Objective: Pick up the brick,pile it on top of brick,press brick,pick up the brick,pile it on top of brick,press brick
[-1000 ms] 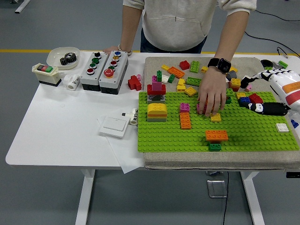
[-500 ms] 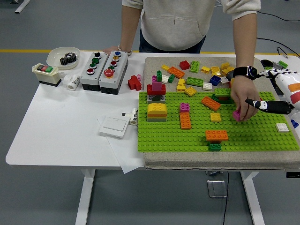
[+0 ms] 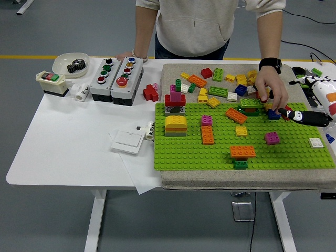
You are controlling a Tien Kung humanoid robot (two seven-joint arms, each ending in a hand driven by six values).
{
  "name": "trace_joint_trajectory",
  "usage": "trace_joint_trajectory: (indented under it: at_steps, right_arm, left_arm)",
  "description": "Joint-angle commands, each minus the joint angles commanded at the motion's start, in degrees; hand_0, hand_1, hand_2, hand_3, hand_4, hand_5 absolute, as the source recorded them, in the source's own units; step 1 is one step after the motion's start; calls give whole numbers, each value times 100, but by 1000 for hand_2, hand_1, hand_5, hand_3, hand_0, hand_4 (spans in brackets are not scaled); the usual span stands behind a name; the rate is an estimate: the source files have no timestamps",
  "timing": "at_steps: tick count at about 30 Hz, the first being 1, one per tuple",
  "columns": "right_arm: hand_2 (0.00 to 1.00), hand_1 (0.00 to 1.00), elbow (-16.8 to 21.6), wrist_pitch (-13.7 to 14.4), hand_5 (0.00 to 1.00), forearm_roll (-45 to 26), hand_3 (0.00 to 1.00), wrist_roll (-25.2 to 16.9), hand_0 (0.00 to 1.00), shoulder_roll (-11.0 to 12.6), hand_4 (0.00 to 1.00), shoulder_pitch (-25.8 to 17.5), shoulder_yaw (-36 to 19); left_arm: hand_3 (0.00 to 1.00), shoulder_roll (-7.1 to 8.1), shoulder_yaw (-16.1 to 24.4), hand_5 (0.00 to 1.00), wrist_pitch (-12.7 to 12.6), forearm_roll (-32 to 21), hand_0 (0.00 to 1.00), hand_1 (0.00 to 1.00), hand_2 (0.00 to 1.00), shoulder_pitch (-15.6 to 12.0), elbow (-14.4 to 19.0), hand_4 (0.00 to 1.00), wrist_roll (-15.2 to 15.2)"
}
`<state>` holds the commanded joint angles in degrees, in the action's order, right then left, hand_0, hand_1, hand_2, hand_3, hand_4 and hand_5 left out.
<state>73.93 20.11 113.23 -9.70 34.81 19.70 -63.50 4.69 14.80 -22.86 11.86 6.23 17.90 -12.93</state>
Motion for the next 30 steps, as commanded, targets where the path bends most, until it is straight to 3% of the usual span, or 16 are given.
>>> trace_joint_trajectory:
  at_steps: [9, 10, 24, 30]
  right_arm:
    - [758, 722, -260, -222, 654, 109, 743, -393, 750, 62, 927, 37, 69]
    - [737, 703, -318, -248, 538, 138, 737, -446, 743, 65, 943, 44, 89]
    - [734, 700, -691, -364, 489, 271, 730, -590, 744, 53, 940, 96, 187]
    - [734, 700, -919, -442, 486, 500, 704, -741, 729, 110, 927, 345, 654]
  left_arm:
    - [592, 1, -46, 669, -4, -84, 747, 736, 731, 21, 0, 646, 37]
    - [592, -1, -52, 667, -5, -95, 747, 736, 732, 25, 1, 644, 39]
    - [591, -15, -63, 670, -5, -91, 746, 734, 732, 41, 13, 645, 29]
    - [592, -18, -58, 670, -3, -80, 746, 734, 730, 40, 17, 644, 18]
